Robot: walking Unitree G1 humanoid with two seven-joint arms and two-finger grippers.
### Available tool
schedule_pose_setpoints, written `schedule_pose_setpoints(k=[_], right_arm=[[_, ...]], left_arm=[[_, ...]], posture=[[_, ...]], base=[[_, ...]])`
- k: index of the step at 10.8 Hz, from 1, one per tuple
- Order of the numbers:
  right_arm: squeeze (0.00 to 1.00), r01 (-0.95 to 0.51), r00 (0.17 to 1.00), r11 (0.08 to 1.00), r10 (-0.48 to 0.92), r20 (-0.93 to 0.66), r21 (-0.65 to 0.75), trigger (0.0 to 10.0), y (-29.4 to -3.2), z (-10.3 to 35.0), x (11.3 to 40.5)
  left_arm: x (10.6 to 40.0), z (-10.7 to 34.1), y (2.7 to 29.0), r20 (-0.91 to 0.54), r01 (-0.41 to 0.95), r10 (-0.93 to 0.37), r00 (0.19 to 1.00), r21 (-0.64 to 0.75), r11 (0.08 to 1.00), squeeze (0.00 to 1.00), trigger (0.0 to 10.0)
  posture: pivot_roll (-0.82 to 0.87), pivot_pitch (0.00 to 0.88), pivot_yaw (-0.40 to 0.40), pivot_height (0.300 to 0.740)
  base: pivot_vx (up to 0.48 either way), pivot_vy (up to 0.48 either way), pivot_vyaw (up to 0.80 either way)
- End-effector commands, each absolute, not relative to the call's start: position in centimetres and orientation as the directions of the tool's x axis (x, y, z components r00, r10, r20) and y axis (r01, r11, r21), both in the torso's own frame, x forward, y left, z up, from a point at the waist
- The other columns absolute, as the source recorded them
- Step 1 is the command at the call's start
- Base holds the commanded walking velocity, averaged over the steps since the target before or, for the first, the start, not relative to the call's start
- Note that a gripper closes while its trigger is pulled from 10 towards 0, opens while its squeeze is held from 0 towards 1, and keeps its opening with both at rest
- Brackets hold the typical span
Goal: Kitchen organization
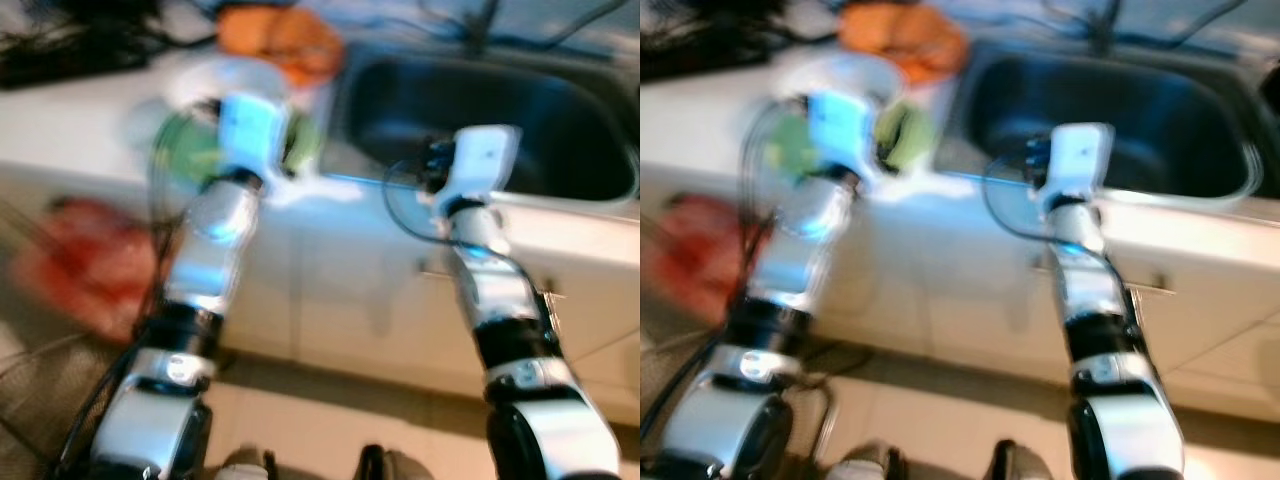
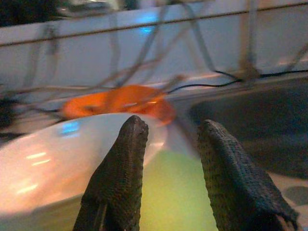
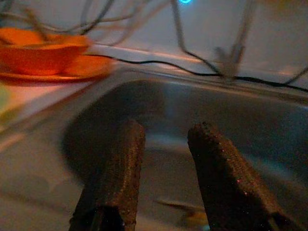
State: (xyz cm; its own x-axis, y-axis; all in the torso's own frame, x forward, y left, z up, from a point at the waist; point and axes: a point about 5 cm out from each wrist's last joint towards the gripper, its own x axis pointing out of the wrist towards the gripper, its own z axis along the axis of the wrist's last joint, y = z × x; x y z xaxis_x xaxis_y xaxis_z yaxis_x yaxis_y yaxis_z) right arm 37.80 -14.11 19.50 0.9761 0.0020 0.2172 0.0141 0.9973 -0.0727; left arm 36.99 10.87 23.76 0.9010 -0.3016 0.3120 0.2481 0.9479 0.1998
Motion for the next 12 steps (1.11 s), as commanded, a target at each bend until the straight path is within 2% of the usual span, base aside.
schedule_pose_setpoints(k=[1, 7, 10, 12], right_arm=[[0.00, 0.043, 0.975, 0.996, -0.026, 0.221, -0.073, 10.0, -15.1, 20.0, 37.9], [0.00, 0.018, 0.971, 0.995, 0.004, 0.238, -0.094, 10.0, -14.6, 20.0, 37.7], [0.00, 0.017, 0.957, 0.992, 0.020, 0.288, -0.126, 10.0, -14.3, 20.8, 37.5], [0.00, 0.020, 0.932, 0.998, 0.004, 0.364, -0.062, 10.0, -14.6, 22.2, 37.3]], left_arm=[[36.7, 24.1, 9.6, 0.325, 0.285, -0.342, 0.882, 0.209, 0.935, 0.00, 10.0], [36.2, 25.2, 9.4, 0.403, 0.268, -0.320, 0.858, 0.182, 0.946, 0.00, 10.0], [35.9, 25.8, 9.1, 0.425, 0.263, -0.333, 0.841, 0.217, 0.940, 0.00, 10.0], [35.6, 26.7, 8.8, 0.465, 0.262, -0.345, 0.815, 0.235, 0.936, 0.00, 10.0]], posture=[[0.02, 0.148, 0.004, 0.740], [0.02, 0.149, 0.004, 0.740], [0.02, 0.148, 0.004, 0.740], [0.02, 0.148, 0.004, 0.740]], base=[[0.000, 0.000, -0.52], [0.000, 0.000, 0.00], [0.000, 0.000, 0.00], [0.000, 0.000, 0.00]])
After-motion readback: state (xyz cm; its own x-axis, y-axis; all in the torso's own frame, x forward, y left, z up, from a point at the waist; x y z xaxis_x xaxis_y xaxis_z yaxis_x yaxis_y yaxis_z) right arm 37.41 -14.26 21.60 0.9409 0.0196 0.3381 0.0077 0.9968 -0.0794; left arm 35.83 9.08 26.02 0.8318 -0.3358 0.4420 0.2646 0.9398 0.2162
